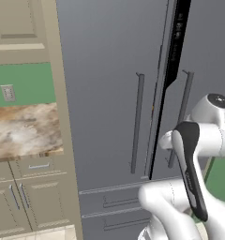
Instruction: Retrieve the kiwi and tangerine from the fridge and place them into the bowl on the dining table.
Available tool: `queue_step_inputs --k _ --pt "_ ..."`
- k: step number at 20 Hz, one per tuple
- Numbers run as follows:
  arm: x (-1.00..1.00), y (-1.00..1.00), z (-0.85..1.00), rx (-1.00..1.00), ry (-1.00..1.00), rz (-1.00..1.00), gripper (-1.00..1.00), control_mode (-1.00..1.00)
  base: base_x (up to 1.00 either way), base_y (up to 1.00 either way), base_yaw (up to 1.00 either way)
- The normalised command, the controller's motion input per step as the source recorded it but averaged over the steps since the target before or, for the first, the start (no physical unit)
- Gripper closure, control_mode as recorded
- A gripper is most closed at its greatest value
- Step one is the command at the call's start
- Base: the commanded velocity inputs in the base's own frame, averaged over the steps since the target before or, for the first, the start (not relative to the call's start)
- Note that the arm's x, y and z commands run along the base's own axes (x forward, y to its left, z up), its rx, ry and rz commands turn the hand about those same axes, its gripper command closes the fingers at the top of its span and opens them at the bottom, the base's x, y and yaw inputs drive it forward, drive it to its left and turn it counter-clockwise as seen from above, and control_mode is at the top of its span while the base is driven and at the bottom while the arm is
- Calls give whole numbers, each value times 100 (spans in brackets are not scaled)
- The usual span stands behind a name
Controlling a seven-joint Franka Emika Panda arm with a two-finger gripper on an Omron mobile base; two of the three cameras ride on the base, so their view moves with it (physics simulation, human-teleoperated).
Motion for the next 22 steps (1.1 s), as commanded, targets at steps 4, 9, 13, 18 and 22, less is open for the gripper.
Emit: queue_step_inputs --k 4,9,13,18,22 --pt "5 -5 0 0 -2 0 -100 -100 0 0 0" --pt "42 -17 0 0 -4 0 -100 -100 0 0 0" --pt "19 -21 1 1 0 0 -100 -100 0 0 0" --pt "0 -4 1 0 0 0 -100 100 0 0 0" --pt "0 0 0 0 0 0 -100 100 -14 -1 0"
